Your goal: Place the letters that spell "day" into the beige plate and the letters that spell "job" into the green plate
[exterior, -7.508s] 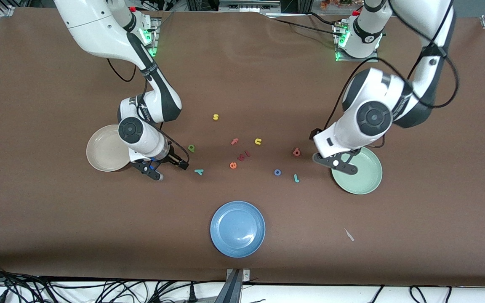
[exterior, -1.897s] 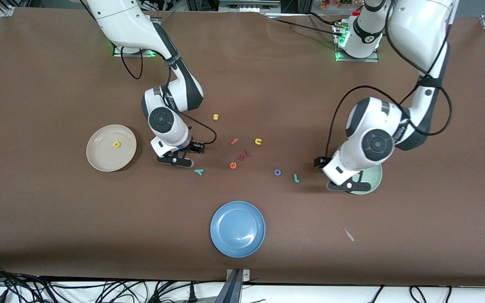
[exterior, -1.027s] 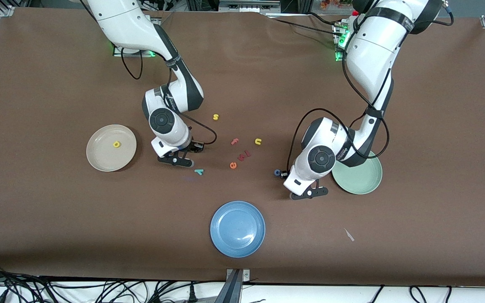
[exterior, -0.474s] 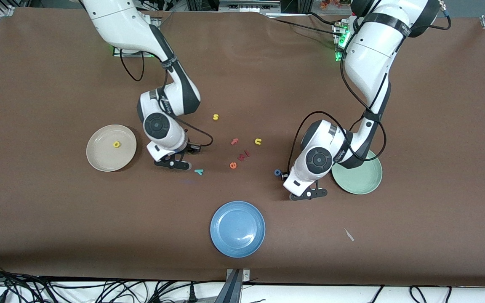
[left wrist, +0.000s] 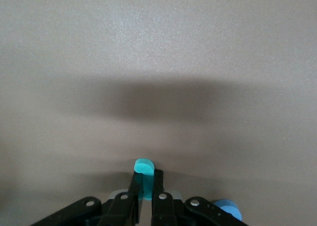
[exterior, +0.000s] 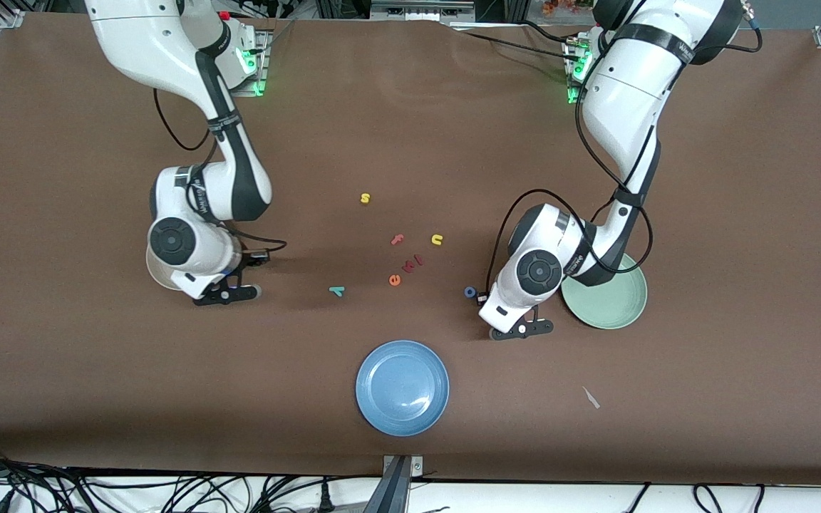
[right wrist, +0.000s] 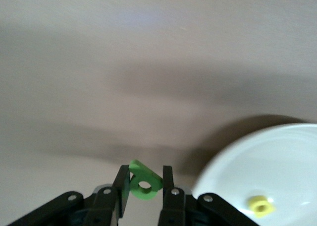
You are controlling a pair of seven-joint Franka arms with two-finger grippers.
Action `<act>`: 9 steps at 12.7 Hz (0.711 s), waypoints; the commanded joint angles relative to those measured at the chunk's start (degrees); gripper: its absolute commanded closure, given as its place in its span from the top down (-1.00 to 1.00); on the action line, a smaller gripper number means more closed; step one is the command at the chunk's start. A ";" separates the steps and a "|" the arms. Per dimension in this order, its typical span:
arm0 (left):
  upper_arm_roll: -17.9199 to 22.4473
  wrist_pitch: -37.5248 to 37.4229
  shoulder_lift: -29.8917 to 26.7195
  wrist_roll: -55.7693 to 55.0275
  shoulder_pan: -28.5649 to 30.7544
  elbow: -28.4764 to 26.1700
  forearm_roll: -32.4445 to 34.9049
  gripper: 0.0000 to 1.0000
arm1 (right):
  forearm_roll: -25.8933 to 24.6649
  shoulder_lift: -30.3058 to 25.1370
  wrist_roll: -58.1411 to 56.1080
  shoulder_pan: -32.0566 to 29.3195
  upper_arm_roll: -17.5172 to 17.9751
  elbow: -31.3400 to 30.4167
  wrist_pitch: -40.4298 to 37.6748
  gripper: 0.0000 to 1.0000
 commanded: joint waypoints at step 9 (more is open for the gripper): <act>4.38 -13.35 -5.56 5.97 1.35 1.63 3.32 -1.00 | 6.55 -2.10 -11.46 1.17 -7.33 -3.58 -5.26 1.00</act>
